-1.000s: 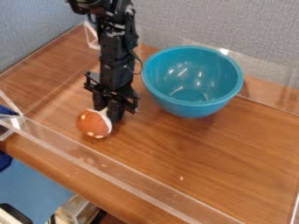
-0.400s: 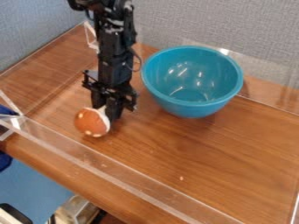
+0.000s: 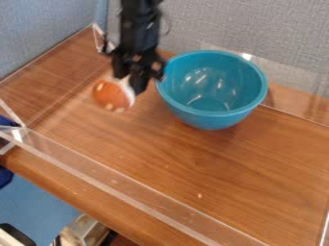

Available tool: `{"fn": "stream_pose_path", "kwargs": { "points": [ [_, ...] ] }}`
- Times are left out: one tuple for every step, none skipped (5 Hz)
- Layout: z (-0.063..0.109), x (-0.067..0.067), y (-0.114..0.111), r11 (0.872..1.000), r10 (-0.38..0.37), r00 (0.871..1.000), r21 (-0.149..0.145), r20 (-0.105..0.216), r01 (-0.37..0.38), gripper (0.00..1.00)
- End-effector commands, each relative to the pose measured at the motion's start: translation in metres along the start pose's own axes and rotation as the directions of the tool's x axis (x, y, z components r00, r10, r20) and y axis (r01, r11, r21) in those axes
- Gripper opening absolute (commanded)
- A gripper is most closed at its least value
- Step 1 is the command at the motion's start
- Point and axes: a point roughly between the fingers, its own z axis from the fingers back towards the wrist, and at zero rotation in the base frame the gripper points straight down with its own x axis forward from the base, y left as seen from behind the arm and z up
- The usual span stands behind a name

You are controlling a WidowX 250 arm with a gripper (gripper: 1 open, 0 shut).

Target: Put the mushroom in the blue bowl

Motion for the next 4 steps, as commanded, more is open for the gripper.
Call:
{"fn": "stream_pose_path", "kwargs": {
  "points": [
    [0.056, 0.022, -0.015, 0.998, -0.041, 0.991, 0.045, 0.131, 0.035, 0.00],
    [0.052, 0.050, -0.015, 0.997, -0.080, 0.988, 0.030, 0.134, 0.077, 0.00],
    [0.038, 0.068, -0.001, 0.996, -0.086, 0.989, 0.012, 0.118, 0.085, 0.00],
    [0.029, 0.084, 0.014, 0.995, -0.097, 0.990, 0.000, 0.105, 0.098, 0.00]
  ]
}}
